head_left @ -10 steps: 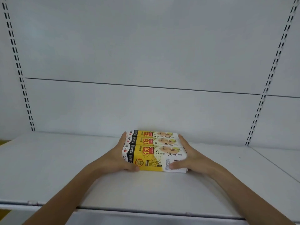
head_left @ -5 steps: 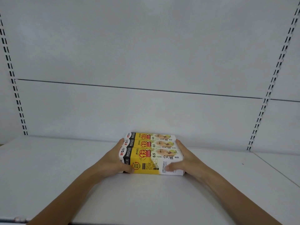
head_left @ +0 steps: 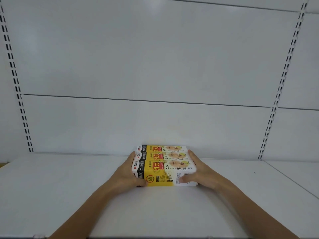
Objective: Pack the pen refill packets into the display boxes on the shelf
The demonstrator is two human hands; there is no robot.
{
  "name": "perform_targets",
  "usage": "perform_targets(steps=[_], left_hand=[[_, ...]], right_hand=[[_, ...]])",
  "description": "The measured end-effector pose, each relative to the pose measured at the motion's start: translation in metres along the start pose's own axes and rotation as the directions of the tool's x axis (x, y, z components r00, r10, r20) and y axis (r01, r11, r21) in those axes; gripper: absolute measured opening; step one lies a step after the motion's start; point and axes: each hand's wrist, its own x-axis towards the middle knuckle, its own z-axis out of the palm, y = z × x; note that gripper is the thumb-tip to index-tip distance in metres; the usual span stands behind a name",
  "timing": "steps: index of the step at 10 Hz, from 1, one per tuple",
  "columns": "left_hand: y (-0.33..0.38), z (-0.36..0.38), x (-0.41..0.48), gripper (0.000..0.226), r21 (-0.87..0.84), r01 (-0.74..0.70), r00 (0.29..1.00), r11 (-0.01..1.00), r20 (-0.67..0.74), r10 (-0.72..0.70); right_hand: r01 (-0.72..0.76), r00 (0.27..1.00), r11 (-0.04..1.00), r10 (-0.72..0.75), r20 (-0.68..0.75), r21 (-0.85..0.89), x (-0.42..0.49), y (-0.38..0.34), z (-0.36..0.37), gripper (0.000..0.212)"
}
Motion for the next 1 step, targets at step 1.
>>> perform_targets(steps=[1], left_hand=[[-0.0007,-0.0083,-0.0217,0.119,0.174,-0.035,0.997,0.984,-0.062,0.046]], right_hand=[[-0.014,0.993,0.998,0.007,-0.119,-0.06,-0.0224,0.001,0.0048,0.113]])
